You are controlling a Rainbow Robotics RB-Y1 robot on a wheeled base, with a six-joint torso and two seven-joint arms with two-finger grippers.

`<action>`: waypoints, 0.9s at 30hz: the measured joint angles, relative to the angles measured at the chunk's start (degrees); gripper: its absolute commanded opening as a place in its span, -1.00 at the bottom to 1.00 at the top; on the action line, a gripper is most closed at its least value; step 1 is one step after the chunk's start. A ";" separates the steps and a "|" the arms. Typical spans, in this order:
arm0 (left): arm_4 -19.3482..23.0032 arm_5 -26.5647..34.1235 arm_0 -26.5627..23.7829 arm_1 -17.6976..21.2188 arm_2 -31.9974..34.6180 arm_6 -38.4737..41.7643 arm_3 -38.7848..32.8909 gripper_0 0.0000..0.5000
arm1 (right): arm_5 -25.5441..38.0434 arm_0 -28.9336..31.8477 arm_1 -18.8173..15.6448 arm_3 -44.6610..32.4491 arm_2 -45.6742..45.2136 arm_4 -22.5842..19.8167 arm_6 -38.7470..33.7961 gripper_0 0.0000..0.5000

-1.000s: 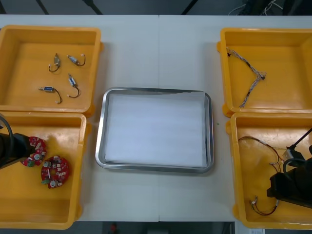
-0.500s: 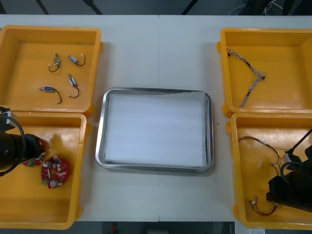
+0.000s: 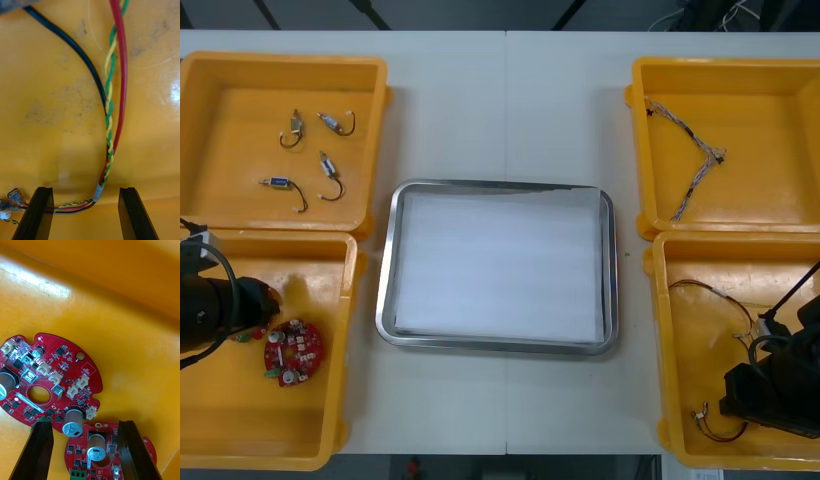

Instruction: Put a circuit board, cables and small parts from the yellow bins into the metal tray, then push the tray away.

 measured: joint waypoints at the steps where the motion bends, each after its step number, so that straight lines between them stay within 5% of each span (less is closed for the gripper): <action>1: -0.18 -0.47 -0.05 0.00 -0.46 0.01 0.30 1.00 | 0.00 -0.02 0.03 0.00 0.06 0.01 0.00 1.00; 15: -2.49 -1.18 -0.68 -0.04 -3.62 2.45 1.13 1.00 | 0.15 -0.12 0.90 0.10 0.53 0.15 -2.62 0.90; 18: -2.84 -1.62 -0.68 -0.04 -3.65 3.19 1.22 1.00 | 0.19 -0.13 0.90 0.20 0.61 0.15 -2.62 0.54; 22: -3.79 -2.07 -0.68 -0.04 -3.65 3.42 1.30 1.00 | 0.38 -0.17 0.90 0.35 0.64 0.25 -2.62 -0.28; 27: -4.77 -2.22 -0.70 -0.04 -3.65 3.44 1.37 1.00 | 0.55 -0.21 0.90 0.40 0.66 0.43 -2.62 -1.00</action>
